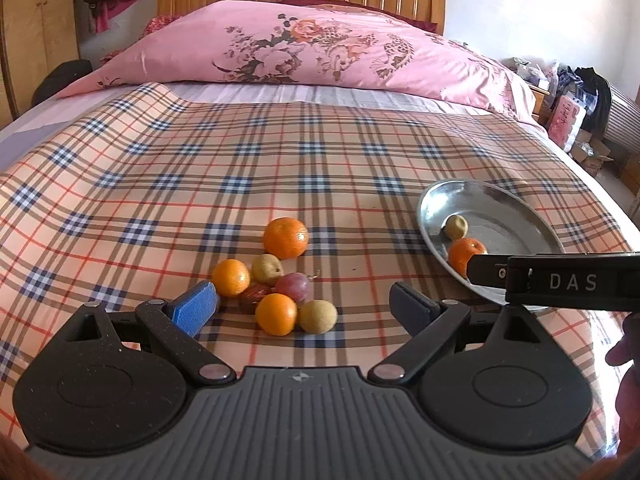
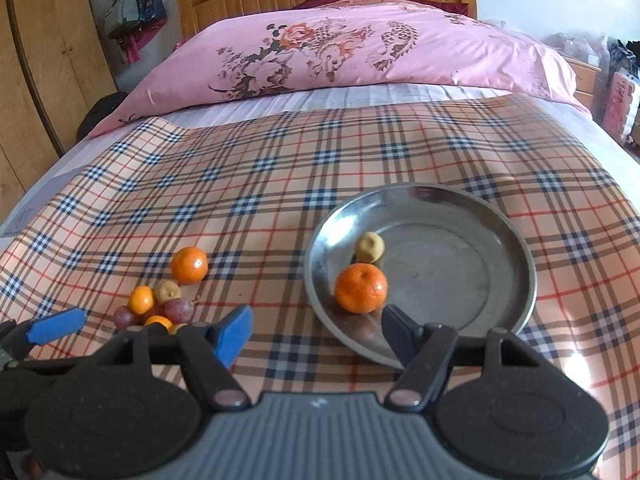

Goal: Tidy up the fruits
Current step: 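Move both open tools back to the fruit pile, then grasp the dark red plum with the left tool while the right tool grasps a yellow pear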

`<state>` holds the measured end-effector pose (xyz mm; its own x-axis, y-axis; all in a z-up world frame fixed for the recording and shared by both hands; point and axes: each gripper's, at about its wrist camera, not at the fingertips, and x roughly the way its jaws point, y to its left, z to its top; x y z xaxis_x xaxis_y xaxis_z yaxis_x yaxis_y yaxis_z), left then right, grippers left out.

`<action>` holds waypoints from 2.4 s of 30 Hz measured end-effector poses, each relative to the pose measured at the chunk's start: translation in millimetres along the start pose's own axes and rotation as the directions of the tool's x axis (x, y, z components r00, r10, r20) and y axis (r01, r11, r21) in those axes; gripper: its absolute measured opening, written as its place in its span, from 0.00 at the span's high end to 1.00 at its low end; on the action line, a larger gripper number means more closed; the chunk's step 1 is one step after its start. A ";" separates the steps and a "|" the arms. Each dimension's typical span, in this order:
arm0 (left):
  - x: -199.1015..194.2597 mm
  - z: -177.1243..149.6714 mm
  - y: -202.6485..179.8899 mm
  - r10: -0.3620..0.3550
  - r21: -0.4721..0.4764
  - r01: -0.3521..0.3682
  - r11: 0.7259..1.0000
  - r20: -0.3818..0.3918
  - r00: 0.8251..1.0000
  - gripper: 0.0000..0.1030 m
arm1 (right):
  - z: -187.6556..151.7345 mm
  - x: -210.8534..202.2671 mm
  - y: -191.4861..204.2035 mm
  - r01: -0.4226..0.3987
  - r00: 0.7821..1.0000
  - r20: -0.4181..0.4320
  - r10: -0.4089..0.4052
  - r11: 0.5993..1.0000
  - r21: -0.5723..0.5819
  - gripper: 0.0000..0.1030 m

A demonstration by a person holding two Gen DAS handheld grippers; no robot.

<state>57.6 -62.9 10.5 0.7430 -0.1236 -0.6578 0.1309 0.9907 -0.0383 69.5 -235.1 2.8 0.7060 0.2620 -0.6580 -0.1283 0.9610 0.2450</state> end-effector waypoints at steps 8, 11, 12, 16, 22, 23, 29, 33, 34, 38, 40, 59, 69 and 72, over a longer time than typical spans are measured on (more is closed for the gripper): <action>-6.2 -7.4 16.1 0.016 -0.022 -0.016 1.000 0.004 1.000 0.00 | -3.2 5.2 13.9 -0.015 1.000 -0.002 0.015 1.000 -0.005 0.31; -7.6 -12.3 25.2 0.018 -0.036 -0.018 0.999 0.002 1.000 0.00 | -5.9 7.2 21.1 -0.022 1.000 -0.004 0.022 1.000 -0.019 0.31; -9.1 -14.2 28.1 0.019 -0.040 -0.019 0.999 0.002 1.000 0.00 | -7.4 8.0 24.1 -0.027 1.000 -0.004 0.027 0.999 -0.027 0.30; -9.3 -21.5 42.2 0.034 -0.069 -0.034 0.997 -0.004 0.999 0.00 | -13.6 10.7 32.8 -0.049 0.999 0.002 0.050 0.998 -0.042 0.28; -4.6 -31.1 68.3 0.076 -0.111 -0.080 0.991 -0.034 0.997 0.00 | -21.8 18.3 40.0 -0.072 0.997 -0.020 0.071 0.996 -0.061 0.28; -3.2 -31.5 71.2 0.083 -0.114 -0.087 0.990 -0.037 0.996 0.00 | -22.2 20.0 39.9 -0.076 0.997 -0.024 0.075 0.995 -0.059 0.28; 11.2 -28.5 82.5 0.117 -0.106 -0.121 0.987 -0.051 0.992 0.00 | -25.3 25.2 38.9 -0.083 0.996 -0.033 0.081 0.995 -0.058 0.28; 27.4 -28.6 92.8 0.124 -0.096 -0.130 0.987 -0.067 0.990 0.00 | -26.5 27.4 37.0 -0.087 0.996 -0.037 0.085 0.995 -0.053 0.27; 33.0 -28.1 94.9 0.124 -0.092 -0.131 0.987 -0.071 0.990 0.00 | -26.7 27.8 36.8 -0.087 0.996 -0.038 0.085 0.995 -0.052 0.27; 46.1 -26.9 96.3 0.112 -0.040 -0.115 0.993 -0.066 0.992 0.00 | -27.4 29.9 37.1 -0.094 0.995 -0.041 0.092 0.994 -0.048 0.27; 50.3 -26.5 95.6 0.101 -0.022 -0.103 0.994 -0.061 0.993 0.00 | -27.7 31.3 38.1 -0.095 0.995 -0.044 0.093 0.994 -0.051 0.27; 65.2 -24.0 93.4 0.010 0.000 -0.010 1.000 -0.031 0.999 0.74 | -30.6 44.9 46.2 -0.115 0.991 -0.081 0.109 0.991 -0.067 0.25; 52.4 -32.3 103.2 -0.001 -0.017 0.001 1.000 -0.015 1.000 0.74 | -29.3 59.0 67.3 -0.163 0.981 -0.125 0.145 0.975 -0.148 0.26; 47.6 -33.9 106.5 0.007 -0.031 -0.007 1.000 -0.011 1.000 0.74 | -28.8 67.1 74.7 -0.172 0.978 -0.144 0.147 0.969 -0.176 0.28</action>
<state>84.6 38.7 -50.3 0.7366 -0.1165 -0.6662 0.1057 0.9928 -0.0568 87.2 -143.2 -43.6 0.5713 0.4108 -0.7105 -0.3684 0.9020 0.2252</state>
